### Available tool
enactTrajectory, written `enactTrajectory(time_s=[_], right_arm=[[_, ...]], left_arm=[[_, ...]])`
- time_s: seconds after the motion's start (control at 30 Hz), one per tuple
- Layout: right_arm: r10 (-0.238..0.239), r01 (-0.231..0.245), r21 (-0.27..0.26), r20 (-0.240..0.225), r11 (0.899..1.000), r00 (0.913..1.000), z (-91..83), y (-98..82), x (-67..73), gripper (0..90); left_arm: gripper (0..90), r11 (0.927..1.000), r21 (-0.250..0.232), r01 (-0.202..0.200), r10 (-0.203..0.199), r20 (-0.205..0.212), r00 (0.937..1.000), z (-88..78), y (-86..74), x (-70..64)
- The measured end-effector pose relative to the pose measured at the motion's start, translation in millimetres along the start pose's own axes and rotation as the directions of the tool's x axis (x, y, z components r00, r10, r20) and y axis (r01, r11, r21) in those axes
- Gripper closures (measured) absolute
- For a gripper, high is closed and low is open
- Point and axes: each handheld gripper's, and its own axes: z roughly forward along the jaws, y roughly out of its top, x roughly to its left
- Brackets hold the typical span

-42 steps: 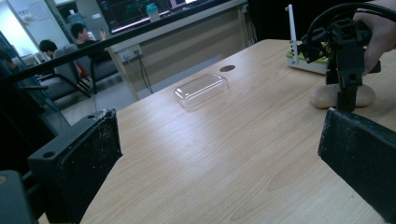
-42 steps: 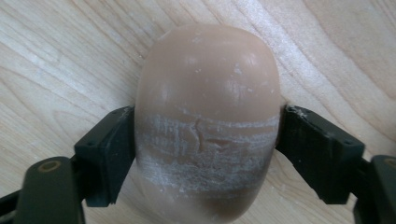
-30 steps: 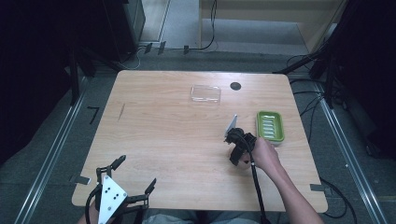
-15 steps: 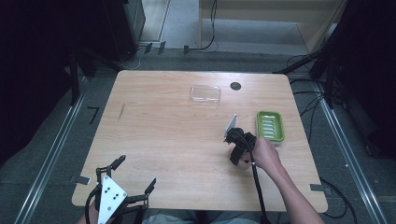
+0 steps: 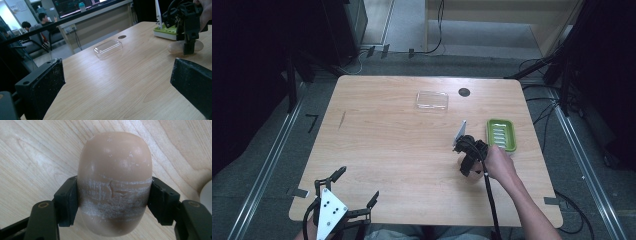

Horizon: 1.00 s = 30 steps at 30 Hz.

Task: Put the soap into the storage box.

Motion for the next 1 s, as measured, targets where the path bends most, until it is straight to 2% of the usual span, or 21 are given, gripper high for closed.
enactTrajectory(time_s=[0.57,0.7,0.77,1.0], right_arm=[[-0.012,0.012,-0.008,-0.01,1.0,0.9999,-13.6,-6.2,-3.7,33.9],[0.003,-0.003,-0.006,-0.011,1.0,0.9999,-15.9,-7.6,-4.5,33.9],[-0.007,0.007,-0.005,-0.009,1.0,0.9999,-17.0,-8.8,-6.3,33.9],[0.005,-0.005,-0.004,-0.012,1.0,0.9999,-20.4,-11.6,-8.7,33.9]], left_arm=[[0.0,1.0,0.0,0.0,0.0,0.0,1.0,-0.1,0.0,-0.1],[0.0,1.0,-0.001,0.003,-0.003,-0.001,1.0,0.0,0.0,-0.2],[0.0,1.0,0.0,-0.001,0.001,0.0,1.0,0.0,0.0,-0.1],[0.0,1.0,-0.001,0.0,0.0,0.0,1.0,0.0,0.0,-0.2]])
